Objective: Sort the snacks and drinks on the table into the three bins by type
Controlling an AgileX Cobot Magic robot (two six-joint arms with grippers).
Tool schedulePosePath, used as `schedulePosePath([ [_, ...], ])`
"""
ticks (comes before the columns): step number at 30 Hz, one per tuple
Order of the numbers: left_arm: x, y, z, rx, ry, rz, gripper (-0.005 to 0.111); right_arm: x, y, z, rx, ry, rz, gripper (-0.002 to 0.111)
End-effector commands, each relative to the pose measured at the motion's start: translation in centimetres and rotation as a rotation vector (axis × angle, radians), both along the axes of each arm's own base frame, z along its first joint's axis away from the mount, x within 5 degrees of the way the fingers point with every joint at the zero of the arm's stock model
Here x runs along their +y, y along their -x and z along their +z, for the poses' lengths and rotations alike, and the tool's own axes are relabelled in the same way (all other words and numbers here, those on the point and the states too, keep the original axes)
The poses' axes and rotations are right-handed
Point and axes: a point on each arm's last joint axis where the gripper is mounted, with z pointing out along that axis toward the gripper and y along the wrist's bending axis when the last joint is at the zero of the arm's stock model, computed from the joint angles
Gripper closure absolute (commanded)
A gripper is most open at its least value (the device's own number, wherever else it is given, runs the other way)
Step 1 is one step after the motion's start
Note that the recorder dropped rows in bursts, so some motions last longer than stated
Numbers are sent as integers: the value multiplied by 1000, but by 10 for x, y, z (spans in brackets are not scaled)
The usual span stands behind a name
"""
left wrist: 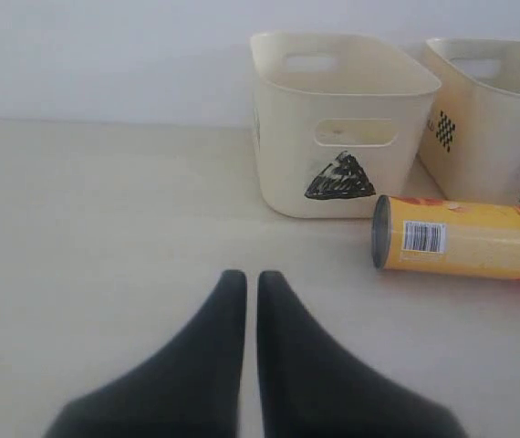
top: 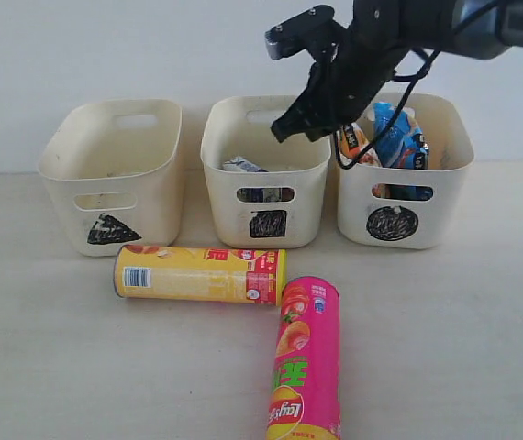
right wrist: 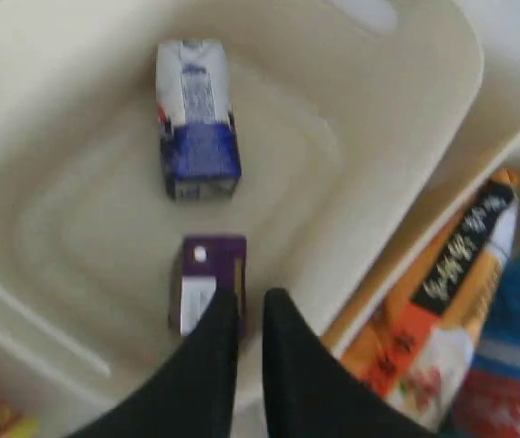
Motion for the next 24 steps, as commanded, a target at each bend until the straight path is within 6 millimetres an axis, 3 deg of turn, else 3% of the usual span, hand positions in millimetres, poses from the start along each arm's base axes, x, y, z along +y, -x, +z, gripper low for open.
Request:
schedulePosePath([
  [1,0,0,1,-9,6,5,103,-31,22,29,107,168,-70,108],
  [8,0,0,1,-9,6,5,103,-108,46,50,239,133,-344,108],
  [13,0,0,1,-9,6,5,103,-163,84,52,167,38,-480,108],
  [16,0,0,1,-9,6,5,103,-178,120,55,87,-4,-509,108],
  [24,0,0,1,-9,6,5,103,-187,208,71,-153,-193,-558,108],
])
